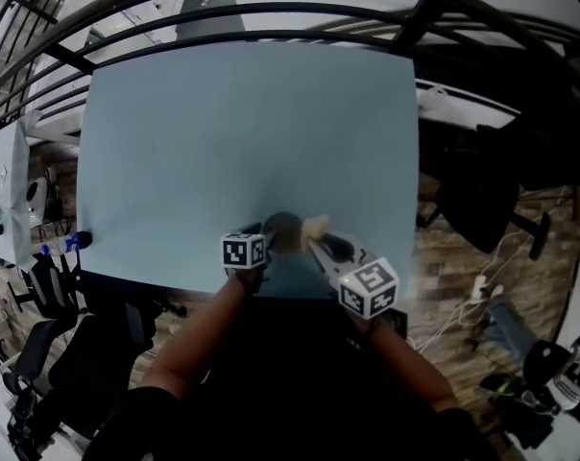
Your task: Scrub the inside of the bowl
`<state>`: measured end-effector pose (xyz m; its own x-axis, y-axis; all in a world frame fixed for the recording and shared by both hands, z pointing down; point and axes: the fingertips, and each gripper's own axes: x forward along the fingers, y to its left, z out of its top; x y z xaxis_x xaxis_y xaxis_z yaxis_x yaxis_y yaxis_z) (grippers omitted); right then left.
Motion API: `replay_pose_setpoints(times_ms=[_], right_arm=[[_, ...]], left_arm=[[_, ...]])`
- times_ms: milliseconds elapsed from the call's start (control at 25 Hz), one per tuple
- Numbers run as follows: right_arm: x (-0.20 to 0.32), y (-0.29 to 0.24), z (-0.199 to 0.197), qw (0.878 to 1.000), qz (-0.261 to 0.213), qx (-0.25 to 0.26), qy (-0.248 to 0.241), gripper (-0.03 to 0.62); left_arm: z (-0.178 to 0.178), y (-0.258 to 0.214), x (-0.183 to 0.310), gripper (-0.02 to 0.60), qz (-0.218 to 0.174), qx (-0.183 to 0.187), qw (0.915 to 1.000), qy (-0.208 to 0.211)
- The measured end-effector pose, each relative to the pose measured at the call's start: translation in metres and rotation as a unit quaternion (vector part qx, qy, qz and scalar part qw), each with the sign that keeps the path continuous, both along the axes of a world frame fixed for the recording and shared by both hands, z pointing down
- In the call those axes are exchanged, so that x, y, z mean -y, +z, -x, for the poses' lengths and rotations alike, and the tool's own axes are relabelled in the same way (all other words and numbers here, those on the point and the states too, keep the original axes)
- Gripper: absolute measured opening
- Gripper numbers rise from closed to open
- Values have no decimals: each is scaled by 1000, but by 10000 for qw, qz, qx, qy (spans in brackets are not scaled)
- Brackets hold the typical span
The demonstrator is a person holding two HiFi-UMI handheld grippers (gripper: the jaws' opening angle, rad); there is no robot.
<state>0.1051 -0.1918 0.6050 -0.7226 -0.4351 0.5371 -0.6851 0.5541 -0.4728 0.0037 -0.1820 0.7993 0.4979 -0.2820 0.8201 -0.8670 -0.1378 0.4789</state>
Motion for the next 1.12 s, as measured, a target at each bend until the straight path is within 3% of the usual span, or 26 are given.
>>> replay_pose_setpoints(times_ms=[240, 320, 920, 1120], right_arm=[[0, -1, -1, 10000, -3, -15, 76, 66], [0, -2, 0, 10000, -9, -23, 78, 66], [-12, -2, 16, 9997, -132, -217, 35, 66], [-19, 0, 35, 9992, -195, -333, -61, 66]], left_arm=[[1, 8, -2, 38, 67, 229, 9995, 184], [0, 10, -3, 14, 80, 290, 9992, 264], [9, -37, -3, 5, -268, 291, 9986, 357], [15, -75, 9, 5, -681, 336, 9959, 495]])
